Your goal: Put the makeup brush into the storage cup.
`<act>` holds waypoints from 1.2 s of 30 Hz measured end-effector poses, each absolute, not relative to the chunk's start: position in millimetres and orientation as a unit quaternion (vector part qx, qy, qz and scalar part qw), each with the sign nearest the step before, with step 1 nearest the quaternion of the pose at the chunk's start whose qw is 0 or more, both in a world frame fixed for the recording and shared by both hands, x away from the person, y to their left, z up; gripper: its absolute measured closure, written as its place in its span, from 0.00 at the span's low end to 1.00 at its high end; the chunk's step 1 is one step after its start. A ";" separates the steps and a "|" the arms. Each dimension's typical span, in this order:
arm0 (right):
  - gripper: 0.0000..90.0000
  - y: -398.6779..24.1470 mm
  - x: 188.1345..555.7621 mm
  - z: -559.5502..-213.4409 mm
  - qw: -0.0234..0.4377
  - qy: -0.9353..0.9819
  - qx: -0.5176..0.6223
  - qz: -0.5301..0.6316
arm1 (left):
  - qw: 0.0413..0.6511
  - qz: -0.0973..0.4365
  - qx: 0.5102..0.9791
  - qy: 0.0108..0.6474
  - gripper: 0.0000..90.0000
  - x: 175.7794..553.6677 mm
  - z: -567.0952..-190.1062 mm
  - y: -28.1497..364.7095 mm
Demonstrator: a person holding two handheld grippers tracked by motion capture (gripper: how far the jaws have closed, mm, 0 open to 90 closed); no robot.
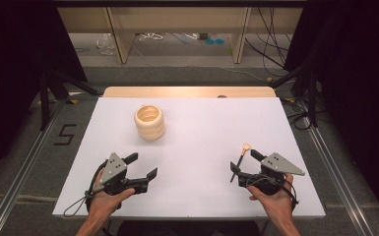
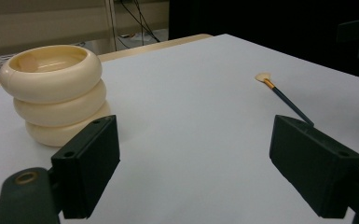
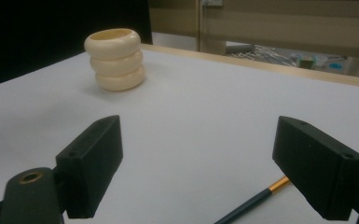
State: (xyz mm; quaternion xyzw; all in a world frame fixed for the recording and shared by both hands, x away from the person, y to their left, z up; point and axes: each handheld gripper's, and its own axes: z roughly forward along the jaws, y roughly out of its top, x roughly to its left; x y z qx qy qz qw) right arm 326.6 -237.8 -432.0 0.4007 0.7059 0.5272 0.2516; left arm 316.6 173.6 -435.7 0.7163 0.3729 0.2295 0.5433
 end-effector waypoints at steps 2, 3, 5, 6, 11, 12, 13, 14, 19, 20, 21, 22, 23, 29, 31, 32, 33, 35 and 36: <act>0.20 -239.8 328.6 -431.1 0.251 0.709 0.405 0.520 | 0.544 0.229 0.715 0.373 0.18 316.7 -435.7 173.6; 0.20 -241.5 329.1 -429.5 0.251 0.712 0.410 0.511 | 0.546 0.229 0.715 0.373 0.18 316.9 -435.9 173.4; 0.21 -243.1 332.7 -429.2 0.249 0.714 0.415 0.506 | 0.546 0.228 0.715 0.372 0.18 316.7 -435.9 173.3; 0.23 -247.1 337.4 -428.6 0.254 0.720 0.416 0.495 | 0.546 0.228 0.715 0.373 0.18 316.6 -435.9 173.1; 0.26 -251.9 348.1 -426.9 0.239 0.729 0.432 0.473 | 0.545 0.231 0.718 0.367 0.18 317.2 -435.8 173.2; 0.26 -251.9 348.1 -426.9 0.239 0.729 0.432 0.473 | 0.545 0.231 0.719 0.365 0.18 317.3 -435.9 173.2; 0.26 -252.3 349.5 -426.5 0.231 0.734 0.435 0.467 | 0.544 0.231 0.718 0.367 0.18 317.1 -435.9 173.0; 0.28 -255.0 354.2 -425.1 0.225 0.743 0.444 0.447 | 0.544 0.231 0.718 0.368 0.18 317.1 -435.9 172.8; 0.29 -258.6 365.2 -424.0 0.210 0.746 0.459 0.433 | 0.544 0.230 0.718 0.368 0.18 317.2 -436.0 172.6; 0.29 -258.6 365.2 -424.0 0.210 0.746 0.459 0.433 | 0.544 0.230 0.718 0.368 0.18 317.2 -436.0 172.6; 0.28 -259.0 366.3 -423.9 0.209 0.748 0.462 0.429 | 0.544 0.230 0.718 0.368 0.18 317.2 -436.0 172.6; 0.28 -260.0 368.4 -423.1 0.202 0.751 0.470 0.418 | 0.544 0.230 0.718 0.368 0.18 317.2 -436.0 172.6; 0.28 -261.4 370.8 -423.3 0.202 0.755 0.469 0.411 | 0.544 0.230 0.718 0.368 0.18 317.2 -436.0 172.7; 0.29 -260.5 384.1 -429.1 0.179 0.759 0.487 0.392 | 0.545 0.229 0.718 0.368 0.18 317.0 -435.7 172.9; 0.29 -260.8 387.3 -430.0 0.179 0.761 0.488 0.388 | 0.544 0.230 0.718 0.367 0.18 317.1 -435.8 172.8; 0.29 -260.8 387.3 -430.0 0.179 0.761 0.488 0.388 | 0.544 0.230 0.718 0.368 0.18 317.0 -435.7 172.8; 0.29 -259.6 389.1 -430.8 0.171 0.760 0.495 0.384 | 0.544 0.230 0.718 0.368 0.18 317.0 -435.7 172.7; 0.29 -260.2 391.2 -431.7 0.177 0.763 0.489 0.385 | 0.544 0.230 0.718 0.368 0.18 317.2 -435.8 172.8; 0.29 -260.3 391.8 -431.2 0.171 0.764 0.491 0.382 | 0.544 0.230 0.718 0.369 0.18 317.2 -435.8 172.7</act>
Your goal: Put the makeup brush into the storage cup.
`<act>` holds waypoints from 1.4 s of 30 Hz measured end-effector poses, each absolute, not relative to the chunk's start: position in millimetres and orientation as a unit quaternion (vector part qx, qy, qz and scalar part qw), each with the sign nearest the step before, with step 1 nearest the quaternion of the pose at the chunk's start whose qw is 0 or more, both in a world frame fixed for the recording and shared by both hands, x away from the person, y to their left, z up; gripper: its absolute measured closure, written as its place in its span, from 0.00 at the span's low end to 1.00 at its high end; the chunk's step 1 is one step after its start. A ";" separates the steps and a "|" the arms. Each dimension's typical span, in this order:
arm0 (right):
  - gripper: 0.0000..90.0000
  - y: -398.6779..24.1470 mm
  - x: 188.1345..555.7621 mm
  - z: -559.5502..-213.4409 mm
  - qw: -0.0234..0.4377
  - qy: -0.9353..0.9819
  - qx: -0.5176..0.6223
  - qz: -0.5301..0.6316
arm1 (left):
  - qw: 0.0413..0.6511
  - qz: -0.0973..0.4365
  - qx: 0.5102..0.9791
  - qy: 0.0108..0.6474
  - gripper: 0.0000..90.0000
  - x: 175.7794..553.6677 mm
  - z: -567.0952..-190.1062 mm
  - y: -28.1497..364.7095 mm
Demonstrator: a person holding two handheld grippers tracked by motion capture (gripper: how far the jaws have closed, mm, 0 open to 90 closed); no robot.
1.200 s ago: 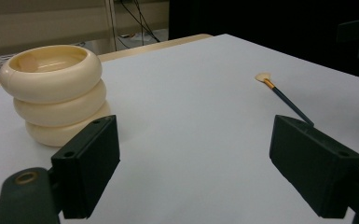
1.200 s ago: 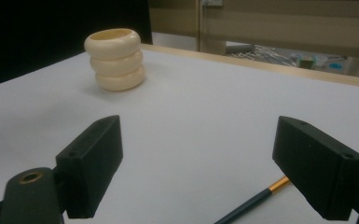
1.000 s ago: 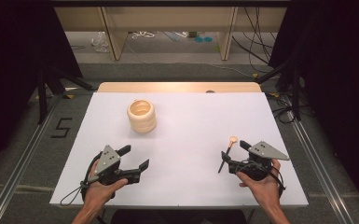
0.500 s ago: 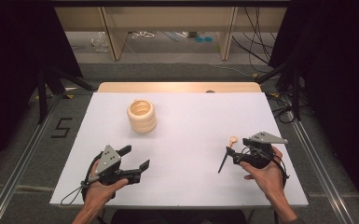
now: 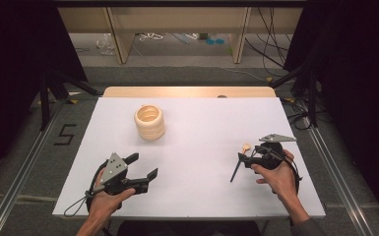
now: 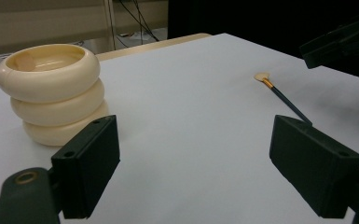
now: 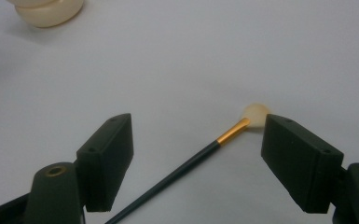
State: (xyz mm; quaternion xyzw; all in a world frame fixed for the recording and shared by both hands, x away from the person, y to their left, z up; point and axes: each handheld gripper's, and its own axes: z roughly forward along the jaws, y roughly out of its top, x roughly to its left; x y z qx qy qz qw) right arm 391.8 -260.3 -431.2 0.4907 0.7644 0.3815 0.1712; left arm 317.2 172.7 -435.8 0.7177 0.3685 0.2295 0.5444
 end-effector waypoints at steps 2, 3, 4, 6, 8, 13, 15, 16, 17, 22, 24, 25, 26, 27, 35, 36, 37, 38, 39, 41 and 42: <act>0.29 -260.4 394.1 -431.1 0.168 0.765 0.495 0.377 | 0.544 0.230 0.718 0.368 0.18 317.1 -435.8 172.6; 0.30 -260.4 395.4 -431.5 0.165 0.766 0.496 0.375 | 0.544 0.230 0.719 0.367 0.18 317.1 -435.8 172.6; 0.30 -261.9 398.3 -432.8 0.172 0.771 0.487 0.373 | 0.544 0.230 0.719 0.368 0.18 317.1 -435.8 172.5; 0.30 -260.8 400.3 -432.8 0.159 0.771 0.495 0.368 | 0.544 0.229 0.718 0.369 0.18 317.2 -435.9 172.4; 0.31 -258.8 404.3 -434.1 0.153 0.775 0.497 0.358 | 0.544 0.229 0.718 0.368 0.18 317.3 -435.9 172.5; 0.33 -255.1 409.2 -436.2 0.149 0.785 0.492 0.345 | 0.545 0.229 0.717 0.369 0.18 317.1 -435.8 172.8; 0.33 -253.6 409.5 -436.0 0.133 0.785 0.504 0.335 | 0.544 0.229 0.718 0.369 0.18 317.1 -435.8 172.9; 0.33 -254.8 412.6 -437.6 0.147 0.788 0.494 0.336 | 0.544 0.229 0.718 0.369 0.18 317.2 -435.8 172.8; 0.34 -253.0 413.5 -439.2 0.144 0.782 0.504 0.337 | 0.544 0.230 0.718 0.368 0.18 317.2 -435.8 172.7; 0.35 -251.8 418.2 -442.1 0.142 0.787 0.501 0.332 | 0.544 0.229 0.718 0.369 0.18 317.2 -435.9 172.5; 0.36 -250.5 420.1 -443.1 0.139 0.791 0.499 0.326 | 0.544 0.229 0.718 0.369 0.18 317.3 -435.9 172.6; 0.37 -249.7 421.5 -443.0 0.135 0.796 0.496 0.319 | 0.544 0.229 0.718 0.369 0.18 317.3 -435.9 172.6; 0.37 -249.7 421.5 -443.0 0.135 0.796 0.496 0.319 | 0.544 0.229 0.718 0.369 0.18 317.2 -435.9 172.5; 0.38 -248.9 423.3 -443.2 0.131 0.801 0.493 0.312 | 0.544 0.229 0.718 0.368 0.18 317.1 -435.8 172.6; 0.40 -246.7 430.0 -447.7 0.123 0.808 0.499 0.289 | 0.544 0.229 0.718 0.368 0.18 317.1 -435.8 172.7; 0.40 -246.7 430.0 -447.7 0.123 0.808 0.499 0.289 | 0.544 0.229 0.718 0.369 0.18 317.1 -435.8 172.7; 0.40 -246.6 429.9 -447.3 0.119 0.808 0.502 0.285 | 0.544 0.229 0.718 0.369 0.18 317.2 -435.8 172.7; 0.40 -246.6 430.3 -447.1 0.111 0.808 0.508 0.277 | 0.544 0.229 0.718 0.369 0.18 317.2 -435.8 172.8; 0.41 -247.9 431.7 -447.3 0.104 0.814 0.502 0.273 | 0.544 0.229 0.718 0.369 0.18 317.2 -435.8 172.7; 0.41 -246.6 430.8 -447.0 0.102 0.807 0.514 0.271 | 0.545 0.229 0.718 0.368 0.18 317.2 -435.8 172.7; 0.41 -246.6 431.2 -446.4 0.098 0.810 0.514 0.267 | 0.544 0.229 0.718 0.369 0.18 317.2 -435.8 172.6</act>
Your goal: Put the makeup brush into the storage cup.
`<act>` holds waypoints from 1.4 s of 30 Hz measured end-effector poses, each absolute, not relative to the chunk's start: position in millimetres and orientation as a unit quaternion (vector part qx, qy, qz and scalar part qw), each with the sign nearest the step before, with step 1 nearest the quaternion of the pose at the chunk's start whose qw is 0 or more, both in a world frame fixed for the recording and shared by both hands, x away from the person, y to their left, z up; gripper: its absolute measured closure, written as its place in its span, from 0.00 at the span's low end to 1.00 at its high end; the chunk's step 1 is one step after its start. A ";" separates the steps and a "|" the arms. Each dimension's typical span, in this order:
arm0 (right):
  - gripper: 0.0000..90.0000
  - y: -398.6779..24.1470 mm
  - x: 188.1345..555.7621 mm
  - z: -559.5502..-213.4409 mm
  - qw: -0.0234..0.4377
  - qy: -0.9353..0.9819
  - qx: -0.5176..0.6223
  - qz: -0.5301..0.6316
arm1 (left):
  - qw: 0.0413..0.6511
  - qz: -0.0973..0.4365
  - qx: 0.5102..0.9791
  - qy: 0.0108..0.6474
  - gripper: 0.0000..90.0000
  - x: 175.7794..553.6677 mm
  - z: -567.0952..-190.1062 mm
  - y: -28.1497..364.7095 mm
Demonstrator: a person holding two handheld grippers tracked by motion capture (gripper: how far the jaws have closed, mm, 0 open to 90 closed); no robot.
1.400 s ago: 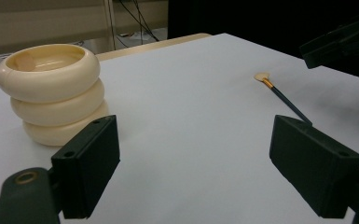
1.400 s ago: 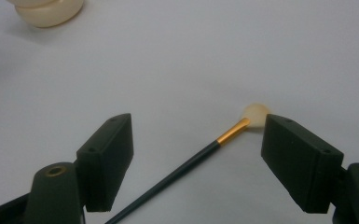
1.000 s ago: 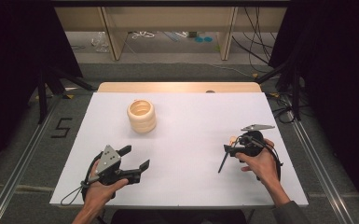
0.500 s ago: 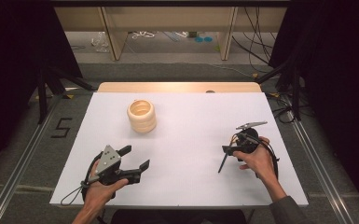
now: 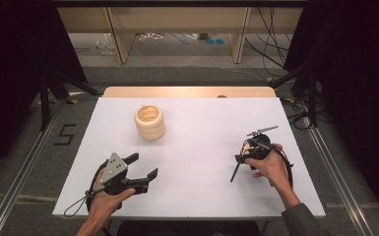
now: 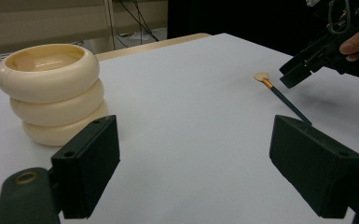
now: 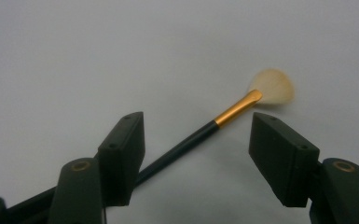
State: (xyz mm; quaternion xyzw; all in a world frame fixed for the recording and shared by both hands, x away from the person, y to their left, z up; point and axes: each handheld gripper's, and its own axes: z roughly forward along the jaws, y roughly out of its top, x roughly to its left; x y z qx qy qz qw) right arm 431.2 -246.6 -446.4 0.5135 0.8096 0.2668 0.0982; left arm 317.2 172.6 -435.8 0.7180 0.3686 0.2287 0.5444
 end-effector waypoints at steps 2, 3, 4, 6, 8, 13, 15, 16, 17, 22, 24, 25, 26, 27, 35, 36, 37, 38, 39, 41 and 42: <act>0.41 -247.1 432.6 -446.7 0.104 0.816 0.503 0.266 | 0.544 0.229 0.718 0.368 0.18 317.1 -435.8 172.5; 0.41 -245.2 432.5 -446.1 0.103 0.814 0.511 0.259 | 0.544 0.229 0.718 0.368 0.18 317.1 -435.8 172.5; 0.41 -245.4 433.5 -447.2 0.107 0.819 0.502 0.258 | 0.544 0.229 0.718 0.369 0.18 317.2 -435.8 172.5; 0.42 -243.8 434.4 -447.4 0.106 0.823 0.498 0.252 | 0.544 0.229 0.718 0.369 0.18 317.2 -435.8 172.6; 0.42 -239.1 435.1 -446.4 0.092 0.815 0.516 0.246 | 0.544 0.228 0.718 0.368 0.18 317.2 -435.9 172.6; 0.42 -238.3 438.4 -446.5 0.094 0.823 0.508 0.235 | 0.544 0.228 0.718 0.369 0.18 317.2 -435.9 172.6; 0.41 -235.6 438.9 -446.6 0.090 0.820 0.516 0.232 | 0.544 0.228 0.718 0.369 0.18 317.1 -435.8 172.7; 0.41 -235.7 439.1 -447.1 0.086 0.821 0.515 0.230 | 0.544 0.228 0.719 0.368 0.18 317.1 -435.8 172.7; 0.41 -235.3 439.7 -448.2 0.090 0.821 0.515 0.232 | 0.544 0.228 0.718 0.369 0.18 317.2 -435.9 172.7; 0.41 -233.8 441.7 -450.0 0.084 0.823 0.518 0.219 | 0.544 0.228 0.719 0.368 0.18 317.2 -435.9 172.6; 0.41 -232.6 441.7 -450.2 0.083 0.823 0.519 0.217 | 0.544 0.228 0.719 0.368 0.18 317.2 -435.9 172.5; 0.41 -231.9 441.8 -450.6 0.082 0.823 0.521 0.212 | 0.544 0.228 0.719 0.367 0.18 317.3 -435.9 172.5; 0.42 -232.1 442.5 -451.0 0.083 0.827 0.515 0.211 | 0.544 0.228 0.719 0.367 0.18 317.2 -435.9 172.6; 0.42 -231.6 442.5 -451.0 0.079 0.828 0.514 0.210 | 0.544 0.228 0.719 0.367 0.18 317.2 -435.9 172.6; 0.43 -228.1 444.5 -449.2 0.071 0.829 0.519 0.195 | 0.543 0.227 0.720 0.368 0.18 317.3 -436.0 172.3; 0.43 -227.1 445.2 -450.6 0.074 0.829 0.520 0.194 | 0.543 0.227 0.720 0.367 0.18 317.3 -436.0 172.3; 0.43 -226.6 445.8 -451.1 0.074 0.831 0.516 0.195 | 0.543 0.227 0.720 0.367 0.18 317.3 -436.0 172.3; 0.43 -225.1 445.6 -450.5 0.070 0.829 0.524 0.185 | 0.543 0.227 0.720 0.367 0.18 317.2 -435.9 172.4; 0.43 -224.1 445.5 -450.5 0.067 0.827 0.529 0.179 | 0.544 0.227 0.720 0.367 0.18 317.2 -436.0 172.4; 0.43 -223.5 446.5 -451.6 0.067 0.829 0.528 0.171 | 0.545 0.224 0.717 0.372 0.18 317.1 -436.2 172.1; 0.43 -223.5 446.5 -451.6 0.067 0.829 0.528 0.171 | 0.545 0.226 0.718 0.370 0.18 317.2 -436.0 172.4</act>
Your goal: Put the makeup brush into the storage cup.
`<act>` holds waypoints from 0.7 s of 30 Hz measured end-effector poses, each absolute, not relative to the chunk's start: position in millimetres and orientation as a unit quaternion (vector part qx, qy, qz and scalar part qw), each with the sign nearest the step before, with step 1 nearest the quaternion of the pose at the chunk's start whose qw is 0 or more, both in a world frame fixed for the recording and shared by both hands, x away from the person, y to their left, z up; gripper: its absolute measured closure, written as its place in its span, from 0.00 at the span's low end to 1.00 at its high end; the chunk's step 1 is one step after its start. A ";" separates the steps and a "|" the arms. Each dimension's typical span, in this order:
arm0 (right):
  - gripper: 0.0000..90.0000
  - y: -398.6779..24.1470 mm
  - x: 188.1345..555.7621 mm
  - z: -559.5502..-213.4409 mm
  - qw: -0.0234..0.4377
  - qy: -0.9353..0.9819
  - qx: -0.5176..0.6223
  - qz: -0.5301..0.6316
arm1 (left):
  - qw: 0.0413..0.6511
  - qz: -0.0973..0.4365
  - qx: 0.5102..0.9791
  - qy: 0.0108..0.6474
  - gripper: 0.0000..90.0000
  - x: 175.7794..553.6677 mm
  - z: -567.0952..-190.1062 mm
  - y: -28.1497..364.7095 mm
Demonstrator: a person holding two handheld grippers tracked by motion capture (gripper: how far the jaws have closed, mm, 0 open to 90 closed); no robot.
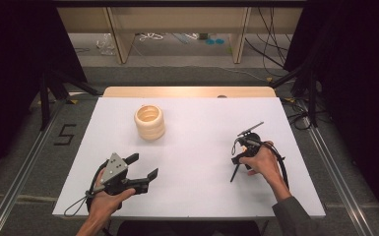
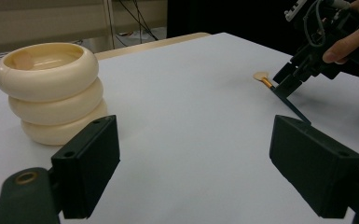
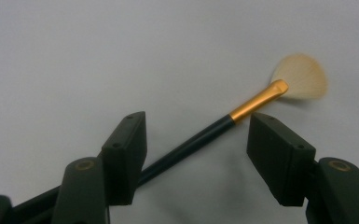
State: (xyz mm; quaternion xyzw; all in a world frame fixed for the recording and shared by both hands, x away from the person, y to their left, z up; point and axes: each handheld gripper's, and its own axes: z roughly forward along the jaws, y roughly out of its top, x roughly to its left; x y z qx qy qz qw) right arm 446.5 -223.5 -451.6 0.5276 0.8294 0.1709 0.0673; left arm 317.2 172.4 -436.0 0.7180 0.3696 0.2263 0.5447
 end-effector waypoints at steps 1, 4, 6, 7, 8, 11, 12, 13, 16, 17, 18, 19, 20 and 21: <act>0.43 -224.5 447.8 -452.7 0.068 0.835 0.518 0.174 | 0.544 0.227 0.719 0.368 0.18 317.2 -435.8 172.6; 0.43 -223.7 447.2 -452.3 0.065 0.833 0.521 0.173 | 0.545 0.224 0.717 0.372 0.18 317.1 -436.1 172.1; 0.43 -222.6 447.5 -453.2 0.066 0.833 0.523 0.167 | 0.545 0.225 0.718 0.370 0.18 317.2 -436.0 172.3; 0.43 -222.3 447.8 -453.2 0.066 0.834 0.523 0.162 | 0.545 0.224 0.717 0.372 0.18 317.0 -436.1 172.0; 0.44 -222.2 448.0 -453.2 0.066 0.834 0.523 0.161 | 0.545 0.223 0.717 0.373 0.18 317.0 -436.2 171.9; 0.44 -222.0 448.1 -452.4 0.062 0.836 0.521 0.160 | 0.544 0.225 0.718 0.371 0.18 317.2 -436.0 172.3; 0.44 -221.9 447.9 -452.7 0.064 0.834 0.522 0.165 | 0.545 0.225 0.718 0.371 0.18 317.2 -436.0 172.3; 0.44 -222.6 448.6 -452.8 0.066 0.838 0.517 0.163 | 0.544 0.225 0.718 0.371 0.18 317.2 -436.0 172.4; 0.45 -221.4 448.6 -453.8 0.065 0.836 0.524 0.152 | 0.544 0.226 0.718 0.370 0.18 317.1 -435.8 172.5; 0.45 -221.5 449.1 -453.7 0.063 0.838 0.522 0.148 | 0.544 0.226 0.718 0.370 0.18 317.2 -435.8 172.5; 0.45 -221.7 449.3 -454.0 0.065 0.839 0.520 0.147 | 0.545 0.225 0.717 0.371 0.18 317.1 -435.8 172.4; 0.45 -221.8 449.6 -454.4 0.065 0.840 0.518 0.147 | 0.544 0.225 0.718 0.371 0.18 317.1 -435.8 172.5; 0.46 -221.4 449.3 -454.2 0.058 0.841 0.516 0.153 | 0.544 0.225 0.718 0.371 0.18 317.2 -435.8 172.5; 0.46 -221.1 449.2 -454.7 0.061 0.840 0.516 0.158 | 0.544 0.225 0.718 0.371 0.18 317.2 -435.9 172.4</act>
